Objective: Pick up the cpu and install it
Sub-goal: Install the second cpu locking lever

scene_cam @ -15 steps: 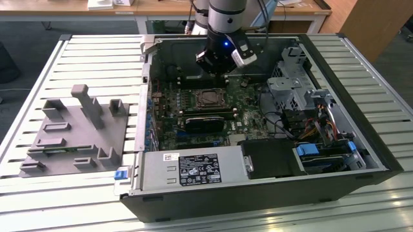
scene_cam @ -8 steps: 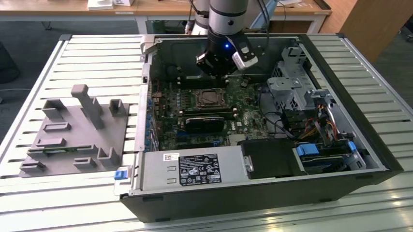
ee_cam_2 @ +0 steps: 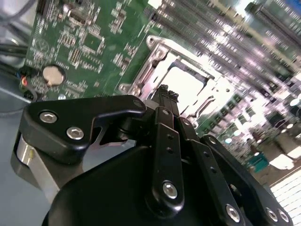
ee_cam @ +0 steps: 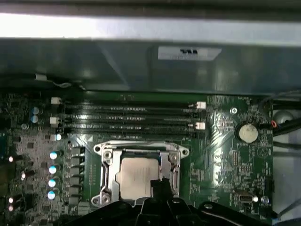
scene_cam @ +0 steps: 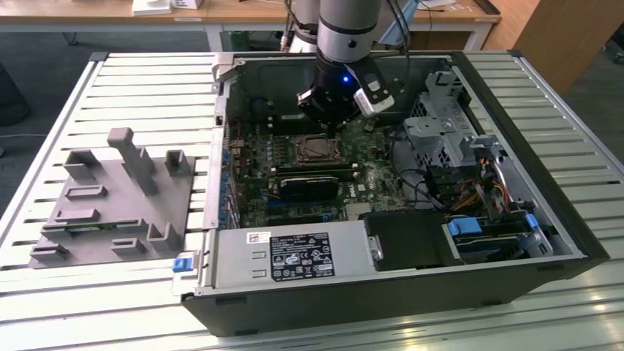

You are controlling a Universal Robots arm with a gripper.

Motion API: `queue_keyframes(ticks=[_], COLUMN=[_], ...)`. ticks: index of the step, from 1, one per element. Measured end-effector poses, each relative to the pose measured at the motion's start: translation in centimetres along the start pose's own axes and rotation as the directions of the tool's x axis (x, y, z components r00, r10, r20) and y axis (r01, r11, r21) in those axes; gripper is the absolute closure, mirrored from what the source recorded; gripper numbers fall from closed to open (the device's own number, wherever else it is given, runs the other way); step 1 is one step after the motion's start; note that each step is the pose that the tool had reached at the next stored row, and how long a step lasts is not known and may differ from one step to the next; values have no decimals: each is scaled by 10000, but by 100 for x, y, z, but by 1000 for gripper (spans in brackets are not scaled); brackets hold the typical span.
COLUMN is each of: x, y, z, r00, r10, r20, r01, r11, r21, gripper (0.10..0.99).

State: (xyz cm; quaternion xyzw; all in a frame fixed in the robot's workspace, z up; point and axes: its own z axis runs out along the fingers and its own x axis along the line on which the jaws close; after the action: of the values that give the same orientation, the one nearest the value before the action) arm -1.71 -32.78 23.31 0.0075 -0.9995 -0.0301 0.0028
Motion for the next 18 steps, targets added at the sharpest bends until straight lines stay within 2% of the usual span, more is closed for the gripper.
queue_keyframes(ticks=[4, 10, 18], x=[2, 3, 4], y=[-81, -161, -233], z=[-5, -8, -5], r00=[10000, 10000, 10000], r10=[2, 1, 1], r20=[-3, -5, -6], r01=[-2, -1, -1], r11=[10000, 10000, 10000], r21=[0, 0, 1], gripper=[980, 980, 980])
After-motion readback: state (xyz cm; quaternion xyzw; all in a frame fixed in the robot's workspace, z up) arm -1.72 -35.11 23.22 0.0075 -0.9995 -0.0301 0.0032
